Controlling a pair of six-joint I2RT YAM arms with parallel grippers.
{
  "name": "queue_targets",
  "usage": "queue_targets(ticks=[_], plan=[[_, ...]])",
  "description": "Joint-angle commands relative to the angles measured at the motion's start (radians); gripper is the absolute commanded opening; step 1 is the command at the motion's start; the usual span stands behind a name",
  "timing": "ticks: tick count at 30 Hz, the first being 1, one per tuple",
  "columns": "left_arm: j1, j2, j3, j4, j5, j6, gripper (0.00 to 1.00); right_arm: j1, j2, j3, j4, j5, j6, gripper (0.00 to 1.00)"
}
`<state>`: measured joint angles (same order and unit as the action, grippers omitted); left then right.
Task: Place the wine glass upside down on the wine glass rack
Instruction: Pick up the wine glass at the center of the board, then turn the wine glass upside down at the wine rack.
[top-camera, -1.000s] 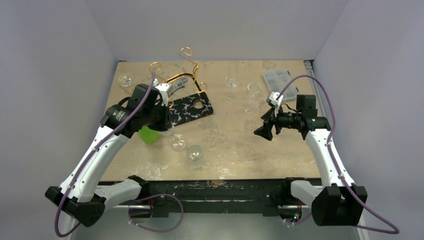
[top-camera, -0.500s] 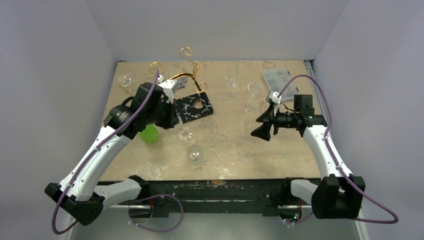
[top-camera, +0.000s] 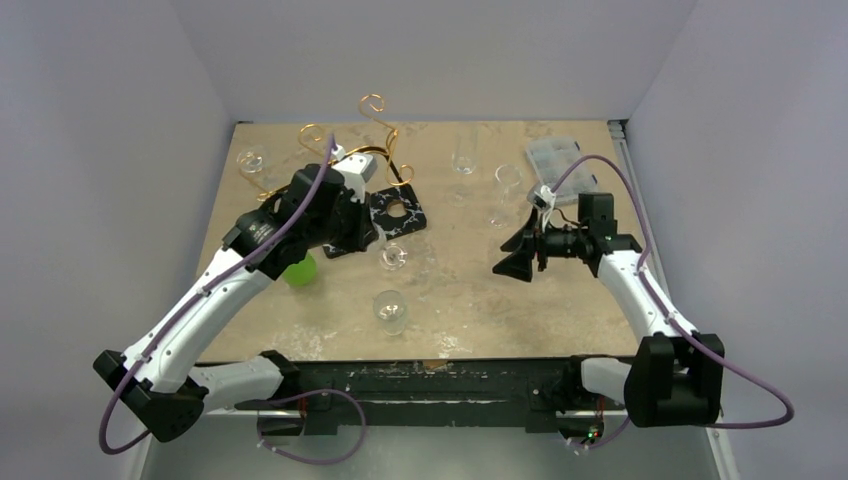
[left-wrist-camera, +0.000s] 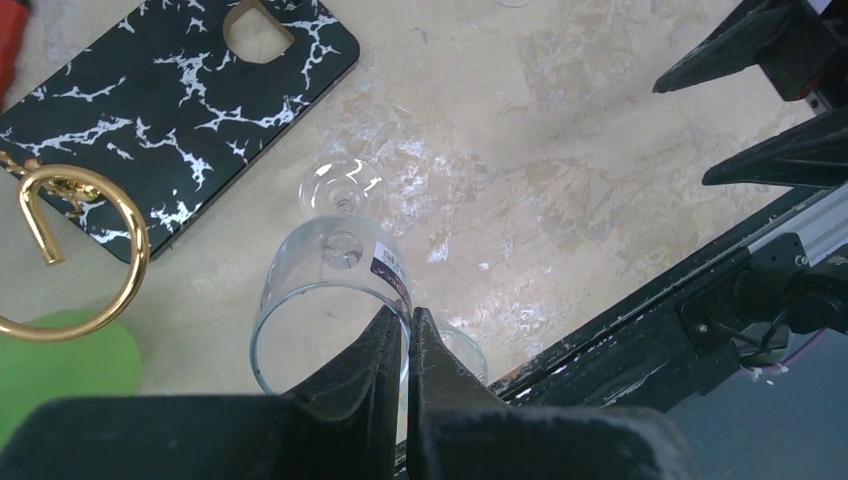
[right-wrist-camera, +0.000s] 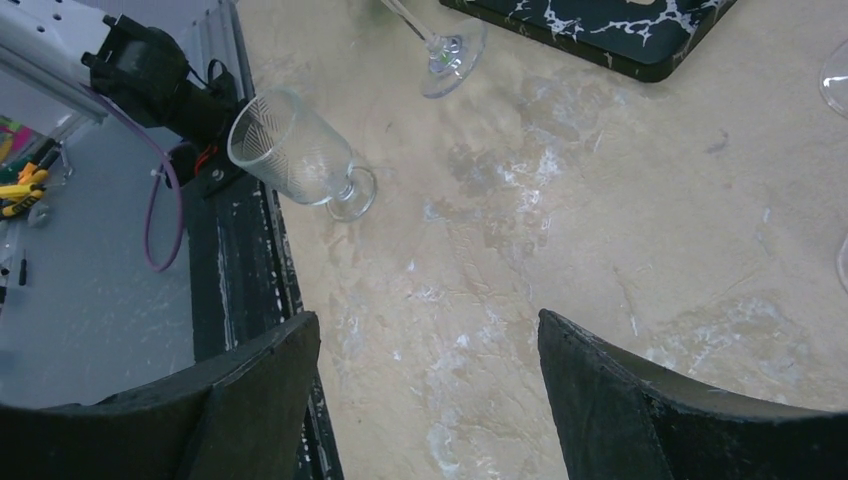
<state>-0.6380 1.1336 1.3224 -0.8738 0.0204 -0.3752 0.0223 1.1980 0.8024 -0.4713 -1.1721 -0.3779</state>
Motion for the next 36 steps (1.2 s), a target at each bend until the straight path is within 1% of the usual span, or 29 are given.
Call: queue_targets(ticks=[1,3,10,17,21,29,36], plan=[[-0.034,-0.001,0.039,0.141,-0.017,-0.025,0.00,0.006,0.004,-0.046,0.177,-0.032,0.167,0.78],[-0.049,0.007,0.042,0.157,-0.017,-0.029,0.00,0.009,0.011,-0.061,0.224,-0.036,0.222,0.78],[-0.097,0.015,0.025,0.208,-0.050,-0.051,0.00,0.018,0.025,-0.087,0.316,-0.007,0.320,0.77],[-0.131,0.026,0.015,0.256,-0.058,-0.065,0.00,0.032,0.045,-0.136,0.460,0.045,0.512,0.77],[-0.145,0.026,0.015,0.278,-0.066,-0.071,0.00,0.052,0.066,-0.151,0.512,0.064,0.560,0.77],[-0.173,0.034,0.013,0.331,-0.052,-0.094,0.00,0.100,0.089,-0.161,0.572,0.151,0.659,0.77],[-0.211,0.044,0.001,0.405,-0.025,-0.132,0.00,0.128,0.101,-0.205,0.687,0.205,0.752,0.78]])
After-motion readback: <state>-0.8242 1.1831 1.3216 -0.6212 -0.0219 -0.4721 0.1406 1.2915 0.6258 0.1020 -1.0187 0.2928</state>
